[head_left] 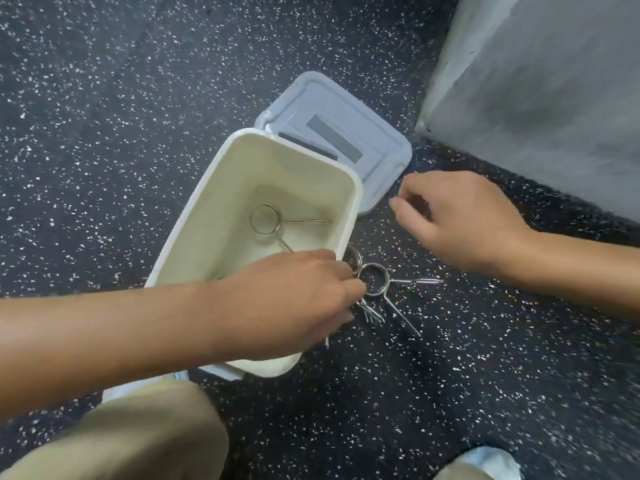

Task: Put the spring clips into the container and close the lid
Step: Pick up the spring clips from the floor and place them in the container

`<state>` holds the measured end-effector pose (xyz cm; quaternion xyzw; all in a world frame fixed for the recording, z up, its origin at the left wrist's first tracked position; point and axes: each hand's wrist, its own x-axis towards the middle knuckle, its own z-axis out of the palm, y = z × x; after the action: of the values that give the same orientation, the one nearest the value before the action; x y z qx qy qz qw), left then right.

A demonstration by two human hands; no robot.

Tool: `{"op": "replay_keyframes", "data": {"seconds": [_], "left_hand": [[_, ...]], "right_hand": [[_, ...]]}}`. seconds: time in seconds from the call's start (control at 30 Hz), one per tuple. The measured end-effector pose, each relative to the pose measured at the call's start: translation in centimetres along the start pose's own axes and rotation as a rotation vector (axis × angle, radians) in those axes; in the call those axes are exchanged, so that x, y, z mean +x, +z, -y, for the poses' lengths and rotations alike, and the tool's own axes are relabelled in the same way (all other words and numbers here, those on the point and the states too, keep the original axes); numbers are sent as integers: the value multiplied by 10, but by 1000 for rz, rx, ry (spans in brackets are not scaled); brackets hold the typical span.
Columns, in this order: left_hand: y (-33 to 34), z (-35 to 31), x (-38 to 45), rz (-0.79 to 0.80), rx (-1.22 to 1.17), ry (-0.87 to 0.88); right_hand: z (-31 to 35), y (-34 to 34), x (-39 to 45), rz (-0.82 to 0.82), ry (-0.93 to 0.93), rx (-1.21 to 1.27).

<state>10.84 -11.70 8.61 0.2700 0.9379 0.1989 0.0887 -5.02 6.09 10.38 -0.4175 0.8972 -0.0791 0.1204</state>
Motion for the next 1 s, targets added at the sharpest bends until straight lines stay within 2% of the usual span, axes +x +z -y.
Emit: {"op": "replay_keyframes", "data": {"seconds": [0.07,0.13,0.33,0.5,0.67,0.83,0.9,1.0], "left_hand": [[10,-15,9,-2,12,48],[22,-26,15,54,7,59],[55,-37,43,324,140,-153],[73,-26,73,481,346,-196],[84,-29,101,720,606,-319],[101,-16,112,880,663,-300],[101,-13,114,889,683,-274],[98,-7,116,818,644,-233]], "right_hand": [[-20,20,-15,69,70,-10],[-33,44,-26,174,55,-32],[-48,109,-41,395,-227,-255],[-44,127,-40,448,-369,-336],[-44,139,-46,400,-409,-354],[-56,136,-60,371,-435,-368],[-67,136,-69,355,-440,-384],[-84,135,-85,359,-408,-370]]}}
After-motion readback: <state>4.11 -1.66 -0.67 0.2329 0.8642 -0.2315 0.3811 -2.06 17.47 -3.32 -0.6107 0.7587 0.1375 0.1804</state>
